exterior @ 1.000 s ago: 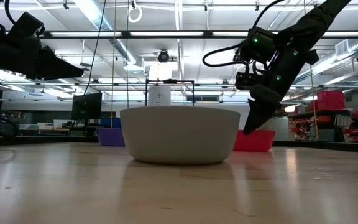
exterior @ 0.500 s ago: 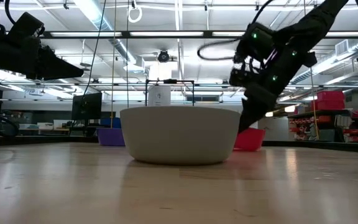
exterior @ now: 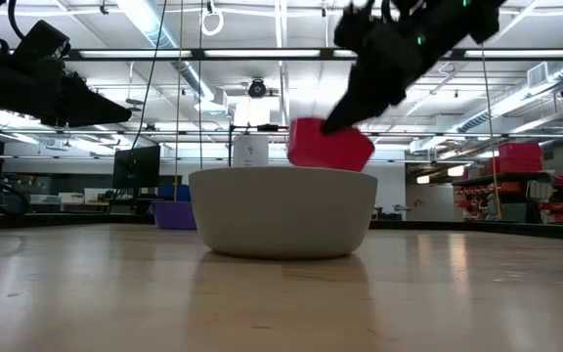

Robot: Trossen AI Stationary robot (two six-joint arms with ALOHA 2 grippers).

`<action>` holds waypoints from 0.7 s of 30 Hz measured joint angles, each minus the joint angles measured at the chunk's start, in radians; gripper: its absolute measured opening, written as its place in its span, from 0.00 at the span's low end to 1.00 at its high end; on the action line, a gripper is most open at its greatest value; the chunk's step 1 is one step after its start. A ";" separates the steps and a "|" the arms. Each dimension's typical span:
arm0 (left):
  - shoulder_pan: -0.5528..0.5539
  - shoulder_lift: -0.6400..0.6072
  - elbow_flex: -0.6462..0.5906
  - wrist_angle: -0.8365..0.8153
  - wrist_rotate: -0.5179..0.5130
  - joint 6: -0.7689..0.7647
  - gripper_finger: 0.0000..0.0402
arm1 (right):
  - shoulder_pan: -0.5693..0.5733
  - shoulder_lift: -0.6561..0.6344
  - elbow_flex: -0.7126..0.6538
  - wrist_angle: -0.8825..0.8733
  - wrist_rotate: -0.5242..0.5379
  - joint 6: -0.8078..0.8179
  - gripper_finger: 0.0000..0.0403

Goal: Nest bowls inside each other
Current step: Stack the red bowl on the gray bowl

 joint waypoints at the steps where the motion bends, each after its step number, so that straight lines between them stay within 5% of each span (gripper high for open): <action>1: 0.000 0.000 0.000 0.000 0.000 0.000 0.40 | 0.017 0.000 0.017 -0.003 -0.001 0.006 0.00; 21: 0.000 0.002 0.000 0.004 0.002 -0.005 0.41 | 0.173 0.189 0.076 0.197 -0.128 0.266 0.00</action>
